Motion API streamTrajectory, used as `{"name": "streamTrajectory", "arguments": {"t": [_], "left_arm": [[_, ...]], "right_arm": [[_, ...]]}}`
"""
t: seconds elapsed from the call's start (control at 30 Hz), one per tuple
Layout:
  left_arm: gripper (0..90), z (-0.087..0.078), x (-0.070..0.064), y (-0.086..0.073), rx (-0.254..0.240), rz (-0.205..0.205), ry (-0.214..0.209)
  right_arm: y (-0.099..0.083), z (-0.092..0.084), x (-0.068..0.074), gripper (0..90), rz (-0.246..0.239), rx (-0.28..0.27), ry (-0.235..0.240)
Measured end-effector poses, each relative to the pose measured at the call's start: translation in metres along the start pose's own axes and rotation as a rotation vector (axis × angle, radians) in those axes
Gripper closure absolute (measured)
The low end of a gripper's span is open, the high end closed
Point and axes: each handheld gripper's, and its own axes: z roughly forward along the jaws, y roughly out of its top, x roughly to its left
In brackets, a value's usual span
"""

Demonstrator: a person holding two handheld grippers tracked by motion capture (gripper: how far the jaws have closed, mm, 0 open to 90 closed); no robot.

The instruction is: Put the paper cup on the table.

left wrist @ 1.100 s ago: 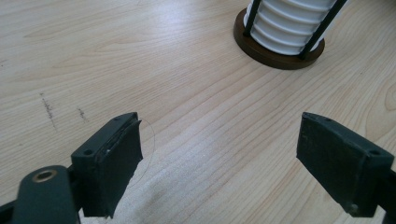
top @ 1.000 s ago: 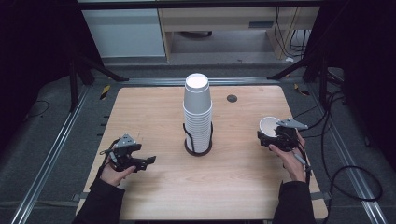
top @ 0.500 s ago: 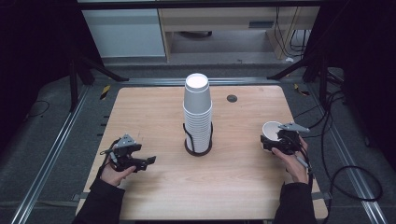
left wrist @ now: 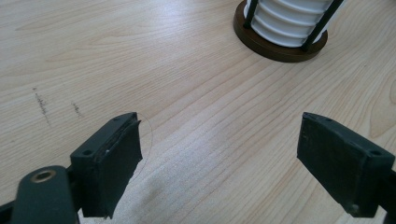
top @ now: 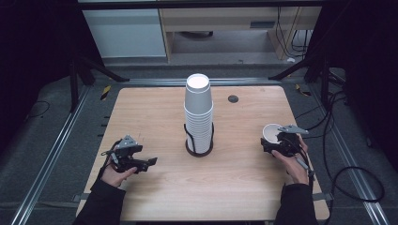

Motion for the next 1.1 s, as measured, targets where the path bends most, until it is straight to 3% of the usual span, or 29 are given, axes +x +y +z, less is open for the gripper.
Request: {"name": "streamTrajectory", "arguments": {"t": [0.1,0.33,0.47,1.1], "left_arm": [[13.2,0.000,0.000,0.000,0.000,0.003,-0.001],[13.1,0.000,0.000,0.000,0.001,0.002,-0.001],[13.0,-0.001,0.000,0.000,-0.002,0.005,0.000],[10.6,-0.002,0.006,-0.004,0.031,-0.001,0.032]], "right_arm": [[-0.001,0.000,0.000,9.2,-0.007,0.001,-0.016],[-0.005,0.000,0.002,3.7,-0.008,0.047,0.017],[-0.007,-0.004,0.004,2.8,-0.015,0.067,0.006],[-0.043,-0.042,0.014,1.5,0.003,0.101,0.008]]}}
